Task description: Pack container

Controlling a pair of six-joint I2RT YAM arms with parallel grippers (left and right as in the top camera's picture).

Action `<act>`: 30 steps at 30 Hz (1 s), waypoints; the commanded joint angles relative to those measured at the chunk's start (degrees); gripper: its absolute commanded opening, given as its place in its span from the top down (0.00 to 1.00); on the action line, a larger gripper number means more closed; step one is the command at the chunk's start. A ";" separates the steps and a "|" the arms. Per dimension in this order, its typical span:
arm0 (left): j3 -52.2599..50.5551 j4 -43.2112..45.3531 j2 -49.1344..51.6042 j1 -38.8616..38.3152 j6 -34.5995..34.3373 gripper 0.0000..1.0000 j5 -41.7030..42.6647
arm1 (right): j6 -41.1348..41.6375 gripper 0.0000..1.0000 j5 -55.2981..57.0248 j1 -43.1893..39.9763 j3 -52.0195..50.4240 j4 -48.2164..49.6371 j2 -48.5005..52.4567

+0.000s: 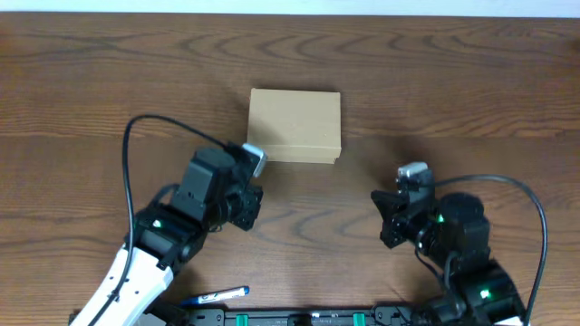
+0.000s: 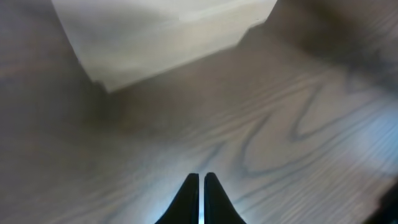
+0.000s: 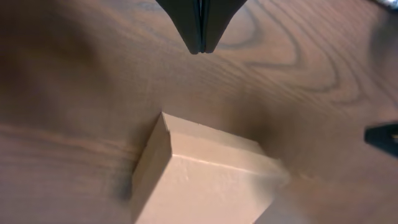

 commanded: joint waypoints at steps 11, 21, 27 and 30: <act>-1.77 4.42 -0.76 -0.17 -1.75 0.05 -4.98 | 3.93 0.01 0.70 0.52 -3.76 1.14 -2.25; -1.77 4.42 -0.76 -0.17 -1.75 0.05 -4.98 | 3.93 0.01 0.70 0.52 -3.76 -4.11 -2.25; -1.81 3.82 -1.97 -0.37 -1.75 0.05 -5.03 | 3.93 0.01 0.70 0.52 -3.76 -5.38 -2.25; -1.90 1.75 -5.14 -0.11 -0.85 0.05 -6.21 | 3.93 0.01 0.70 0.52 -3.76 -5.44 -2.25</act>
